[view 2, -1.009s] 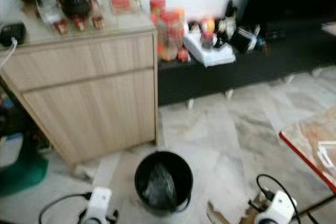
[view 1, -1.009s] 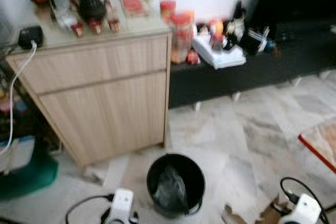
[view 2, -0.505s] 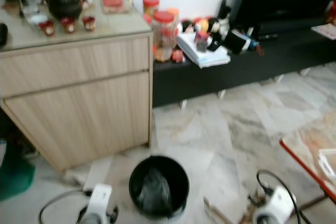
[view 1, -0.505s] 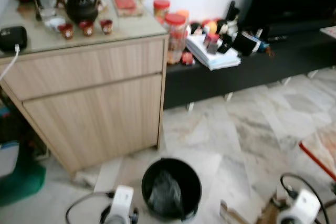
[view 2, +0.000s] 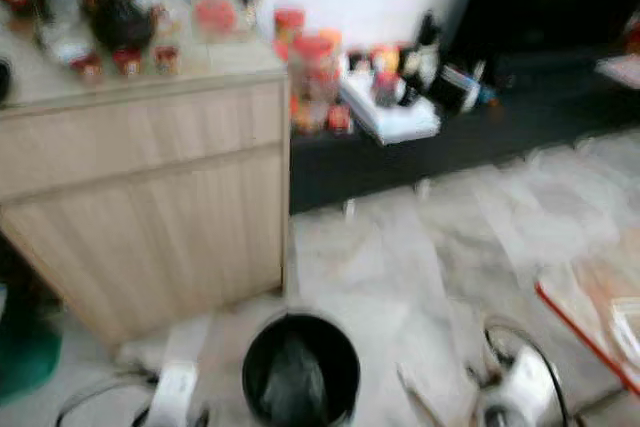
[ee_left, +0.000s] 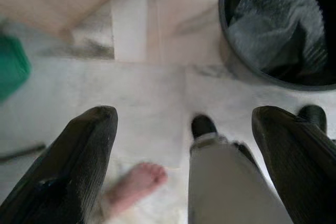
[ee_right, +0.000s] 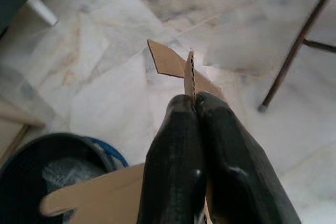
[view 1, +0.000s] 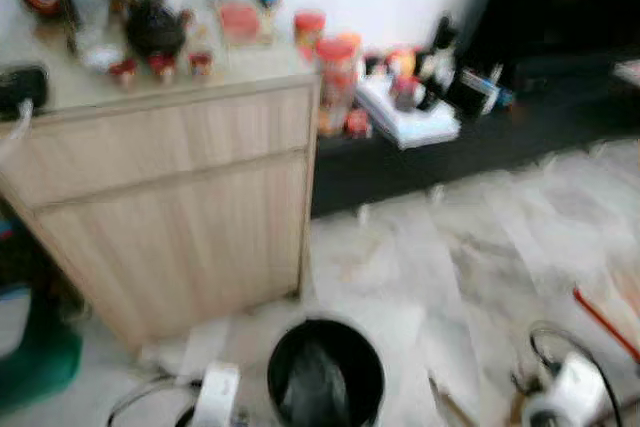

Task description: Picking trash to rubbish bin

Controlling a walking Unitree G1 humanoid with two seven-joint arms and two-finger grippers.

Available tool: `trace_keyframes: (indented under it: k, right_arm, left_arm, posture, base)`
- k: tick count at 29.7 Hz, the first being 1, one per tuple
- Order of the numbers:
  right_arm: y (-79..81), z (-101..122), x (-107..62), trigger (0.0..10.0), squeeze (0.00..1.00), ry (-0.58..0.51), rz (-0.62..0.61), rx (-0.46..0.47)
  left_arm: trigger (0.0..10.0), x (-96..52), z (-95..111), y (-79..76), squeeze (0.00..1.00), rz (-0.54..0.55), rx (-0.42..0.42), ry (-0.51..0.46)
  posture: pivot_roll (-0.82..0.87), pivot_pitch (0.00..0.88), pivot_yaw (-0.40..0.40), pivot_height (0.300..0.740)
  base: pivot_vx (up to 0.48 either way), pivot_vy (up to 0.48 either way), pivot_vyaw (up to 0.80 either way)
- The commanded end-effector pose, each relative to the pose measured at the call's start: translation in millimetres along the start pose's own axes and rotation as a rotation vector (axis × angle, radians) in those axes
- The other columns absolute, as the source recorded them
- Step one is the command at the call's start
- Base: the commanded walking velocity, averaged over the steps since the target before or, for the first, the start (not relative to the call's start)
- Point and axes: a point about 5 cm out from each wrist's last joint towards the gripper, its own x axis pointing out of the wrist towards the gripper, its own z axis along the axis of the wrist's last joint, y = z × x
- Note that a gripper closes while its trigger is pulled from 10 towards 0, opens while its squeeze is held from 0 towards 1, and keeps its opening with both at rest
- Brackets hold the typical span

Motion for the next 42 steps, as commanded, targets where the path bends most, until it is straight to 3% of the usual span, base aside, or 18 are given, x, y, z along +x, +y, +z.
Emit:
trace_keyframes:
  k: [1, 11, 14, 18, 20, 22, 23, 25, 29, 30, 32, 33, 37, 42]
  right_arm:
    - [-8.3, 4.7, -0.3, 10.0, 0.00, -0.015, -0.024, -0.011]
    - [-0.8, 17.1, 3.5, 10.0, 0.00, -0.047, 0.000, -0.020]
    - [7.6, 23.6, 5.8, 10.0, 0.00, -0.055, 0.043, -0.080]
    - [37.3, 38.8, 9.8, 10.0, 0.00, -0.087, 0.209, -0.170]
    - [48.3, 45.0, 10.7, 10.0, 0.00, -0.101, 0.258, -0.259]
    - [71.0, 63.6, 11.6, 10.0, 0.00, -0.157, 0.354, -0.301]
    - [74.0, 66.1, 11.5, 10.0, 0.00, -0.165, 0.366, -0.304]
    - [92.9, 69.8, 10.5, 10.0, 0.00, -0.165, 0.439, -0.433]
    - [126.9, 65.9, 5.0, 10.0, 0.00, -0.149, 0.594, -0.611]
    - [126.9, 65.9, 5.0, 10.0, 0.00, -0.149, 0.594, -0.611]
    - [163.1, 62.2, -3.7, 10.0, 0.00, -0.145, 0.726, -0.671]
    - [163.1, 62.2, -3.7, 10.0, 0.00, -0.145, 0.726, -0.671]
    - [194.6, 49.7, -15.5, 10.0, 0.00, -0.143, 0.844, -0.758]
    - [209.3, 37.8, -22.2, 10.0, 0.00, -0.126, 0.885, -0.780]
  left_arm:
    - [10.0, 0.9, 8.7, -11.0, 0.00, -0.028, -0.005, -0.022]
    - [10.0, 1.3, 10.6, -12.9, 0.00, -0.043, -0.002, -0.019]
    - [10.0, 1.3, 11.6, -13.9, 0.00, -0.045, -0.006, -0.023]
    - [10.0, 1.6, 13.7, -13.5, 0.00, -0.040, -0.018, -0.033]
    - [10.0, 2.1, 16.5, -12.6, 0.00, -0.038, -0.027, -0.045]
    - [10.0, 3.3, 25.0, -13.4, 0.00, -0.054, -0.047, -0.076]
    - [10.0, 3.4, 26.1, -13.5, 0.00, -0.056, -0.048, -0.080]
    - [10.0, 4.3, 33.0, -15.0, 0.00, -0.068, -0.072, -0.098]
    - [10.0, 4.9, 38.8, -19.0, 0.00, -0.094, -0.077, -0.103]
    - [10.0, 4.9, 38.8, -19.0, 0.00, -0.094, -0.077, -0.103]
    - [10.0, 5.2, 41.3, -20.6, 0.00, -0.100, -0.084, -0.105]
    - [10.0, 5.2, 41.3, -20.6, 0.00, -0.100, -0.084, -0.105]
    - [10.0, 5.0, 40.5, -21.3, 0.00, -0.110, -0.098, -0.102]
    - [10.0, 4.4, 42.6, -25.0, 0.00, -0.148, -0.104, -0.121]
  posture:
    - [-0.07, 0.032, -0.089, 0.740]
    - [-0.07, 0.025, -0.087, 0.740]
    - [-0.08, 0.028, -0.087, 0.740]
    - [-0.07, 0.032, -0.088, 0.740]
    - [-0.07, 0.038, -0.090, 0.740]
    - [-0.07, 0.038, -0.092, 0.740]
    - [-0.07, 0.038, -0.092, 0.740]
    - [-0.07, 0.042, -0.097, 0.740]
    - [-0.06, 0.046, -0.101, 0.740]
    - [-0.06, 0.046, -0.101, 0.740]
    - [-0.06, 0.051, -0.107, 0.740]
    - [-0.06, 0.051, -0.107, 0.740]
    - [-0.05, 0.058, -0.112, 0.740]
    - [-0.05, 0.056, -0.116, 0.740]
  base:
    - [0.262, 0.000, 0.00]
    - [0.183, 0.000, 0.00]
    - [0.000, 0.000, 0.00]
    - [0.000, 0.000, 0.00]
    - [0.000, 0.000, 0.00]
    - [0.000, 0.000, 0.00]
    - [0.000, 0.000, 0.00]
    - [0.000, 0.000, 0.00]
    - [0.000, 0.000, 0.00]
    - [0.000, 0.000, 0.00]
    - [0.000, 0.000, 0.00]
    - [0.000, 0.000, 0.00]
    - [0.000, 0.000, 0.00]
    - [0.000, 0.000, 0.00]
